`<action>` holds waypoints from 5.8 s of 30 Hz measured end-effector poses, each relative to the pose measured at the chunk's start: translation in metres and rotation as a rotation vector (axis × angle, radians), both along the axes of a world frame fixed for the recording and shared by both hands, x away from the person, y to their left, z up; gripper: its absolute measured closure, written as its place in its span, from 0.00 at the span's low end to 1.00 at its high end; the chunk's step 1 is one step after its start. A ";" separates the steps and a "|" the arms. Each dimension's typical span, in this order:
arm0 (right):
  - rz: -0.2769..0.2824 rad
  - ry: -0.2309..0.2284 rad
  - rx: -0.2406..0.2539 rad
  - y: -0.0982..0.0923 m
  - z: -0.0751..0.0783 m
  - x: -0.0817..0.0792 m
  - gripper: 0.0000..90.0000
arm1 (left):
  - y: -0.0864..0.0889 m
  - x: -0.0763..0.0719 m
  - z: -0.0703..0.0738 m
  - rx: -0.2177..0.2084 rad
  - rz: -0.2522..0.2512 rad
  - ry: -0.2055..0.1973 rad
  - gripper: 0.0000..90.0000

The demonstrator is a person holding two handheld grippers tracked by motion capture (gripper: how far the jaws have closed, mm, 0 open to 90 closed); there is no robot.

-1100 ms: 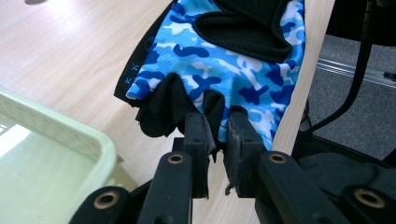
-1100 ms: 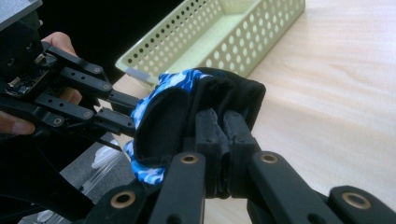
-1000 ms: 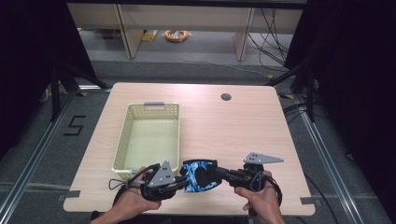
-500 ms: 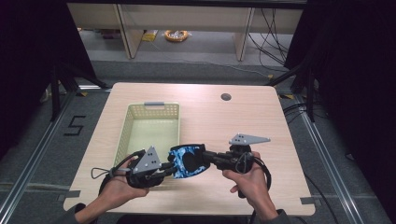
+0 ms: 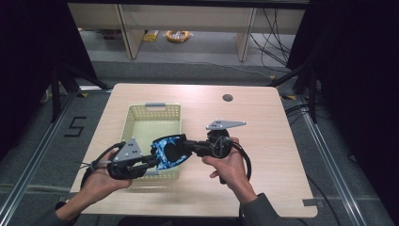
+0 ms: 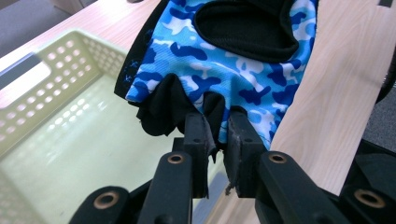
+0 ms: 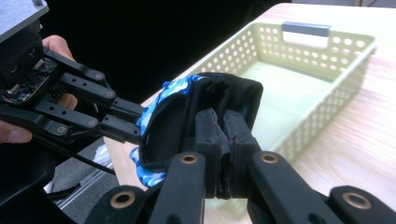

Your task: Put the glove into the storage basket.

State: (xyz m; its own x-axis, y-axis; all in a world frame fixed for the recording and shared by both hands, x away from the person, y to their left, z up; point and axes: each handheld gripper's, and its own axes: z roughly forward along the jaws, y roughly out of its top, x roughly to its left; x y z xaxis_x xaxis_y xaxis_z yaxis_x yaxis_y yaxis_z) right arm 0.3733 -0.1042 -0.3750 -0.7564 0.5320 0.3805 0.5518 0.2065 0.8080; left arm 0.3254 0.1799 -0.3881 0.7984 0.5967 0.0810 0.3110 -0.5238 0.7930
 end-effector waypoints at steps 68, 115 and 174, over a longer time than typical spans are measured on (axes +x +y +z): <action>-0.005 0.167 -0.259 0.101 -0.079 0.048 0.94 | 0.053 0.024 -0.038 0.049 0.115 0.123 0.64; -0.076 -0.013 -0.209 0.026 -0.034 0.027 0.51 | 0.017 -0.005 -0.021 -0.173 0.086 0.170 0.34; -0.136 -0.045 -0.083 -0.074 -0.065 -0.046 0.40 | -0.045 -0.051 -0.069 -0.206 -0.119 0.187 0.21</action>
